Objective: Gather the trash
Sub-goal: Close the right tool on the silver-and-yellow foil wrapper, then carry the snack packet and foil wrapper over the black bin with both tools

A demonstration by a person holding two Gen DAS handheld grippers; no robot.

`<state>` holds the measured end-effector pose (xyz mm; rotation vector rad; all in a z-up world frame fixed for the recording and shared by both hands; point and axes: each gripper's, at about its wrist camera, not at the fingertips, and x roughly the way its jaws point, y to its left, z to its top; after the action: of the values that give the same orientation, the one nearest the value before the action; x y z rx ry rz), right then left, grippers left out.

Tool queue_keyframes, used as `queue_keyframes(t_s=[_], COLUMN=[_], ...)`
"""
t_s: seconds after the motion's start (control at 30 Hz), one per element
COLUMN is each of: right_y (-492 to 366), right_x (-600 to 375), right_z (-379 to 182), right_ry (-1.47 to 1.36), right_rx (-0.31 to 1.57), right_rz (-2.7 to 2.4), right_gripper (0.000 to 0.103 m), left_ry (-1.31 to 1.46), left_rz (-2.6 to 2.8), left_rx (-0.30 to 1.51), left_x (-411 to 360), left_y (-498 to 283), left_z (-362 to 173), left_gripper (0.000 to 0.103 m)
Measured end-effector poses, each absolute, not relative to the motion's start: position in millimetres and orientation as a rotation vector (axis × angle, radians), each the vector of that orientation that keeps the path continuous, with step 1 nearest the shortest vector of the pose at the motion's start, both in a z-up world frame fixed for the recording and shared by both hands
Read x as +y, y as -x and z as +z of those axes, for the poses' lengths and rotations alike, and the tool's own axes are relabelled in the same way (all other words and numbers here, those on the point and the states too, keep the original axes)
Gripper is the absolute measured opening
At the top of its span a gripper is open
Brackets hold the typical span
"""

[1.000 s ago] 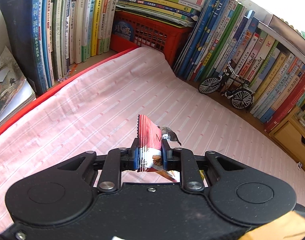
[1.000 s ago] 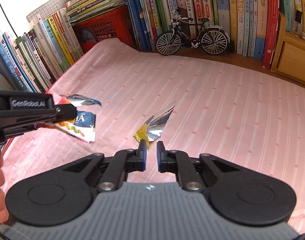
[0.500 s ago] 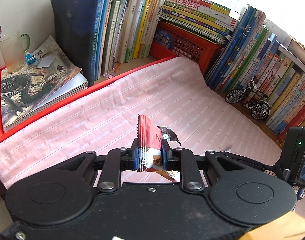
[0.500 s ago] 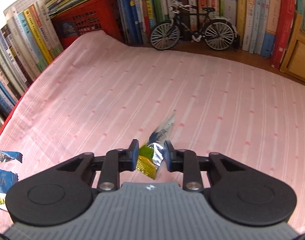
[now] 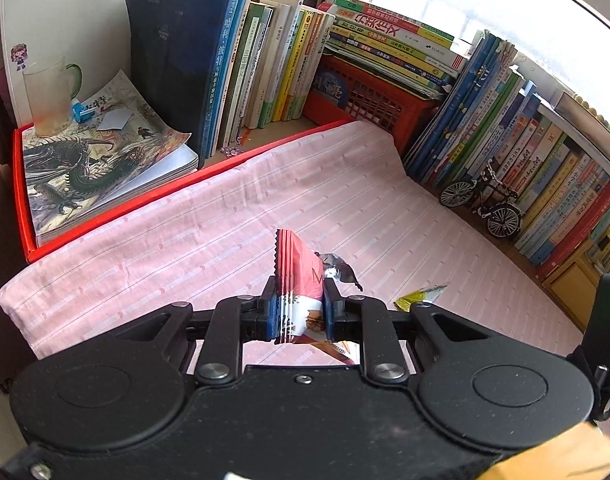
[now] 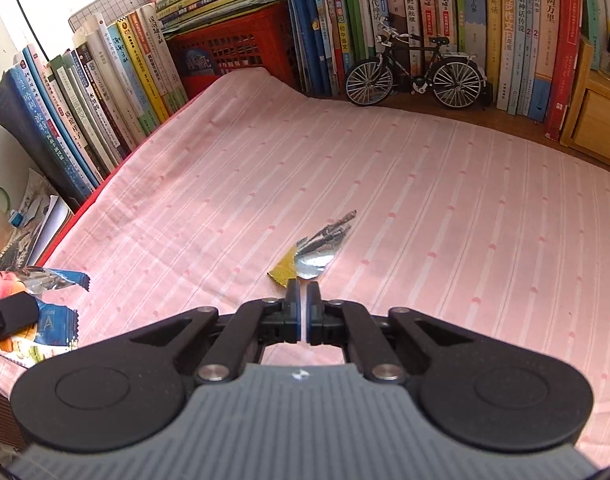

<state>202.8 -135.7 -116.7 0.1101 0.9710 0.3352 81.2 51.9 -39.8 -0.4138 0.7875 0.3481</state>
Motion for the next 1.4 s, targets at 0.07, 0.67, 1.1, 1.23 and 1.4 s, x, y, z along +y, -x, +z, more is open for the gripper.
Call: queue_keyframes(t_s=[0.07, 0.67, 1.1, 1.23, 1.4], right_y=[-205, -229, -191, -164, -119], right_x=[-137, -100, -122, -128, -134], right_z=[-120, -140, -107, -91, -72], right_ry=[-0.125, -0.081, -0.141, -0.144, -0.148], right_rx=[1.0, 0.95, 0.929, 0.913, 0.895], right_rz=[0.328, 0.36, 0.43, 0.451, 0.458], right_gripper=[0.049, 0.005, 0.005, 0.005, 0.005], left_ry=[0.412, 0.488, 0.499, 0.493, 0.494], left_rz=[0.35, 0.471, 0.44, 0.406, 0.364], left_rx=[0.786, 0.78, 0.758, 0.755, 0.75], left_x=[54, 96, 86, 79, 74], left_y=[-73, -27, -29, -16, 13], left_z=[-38, -46, -40, -34, -28], left_gripper=[0.019, 0.019, 0.019, 0.019, 0.019])
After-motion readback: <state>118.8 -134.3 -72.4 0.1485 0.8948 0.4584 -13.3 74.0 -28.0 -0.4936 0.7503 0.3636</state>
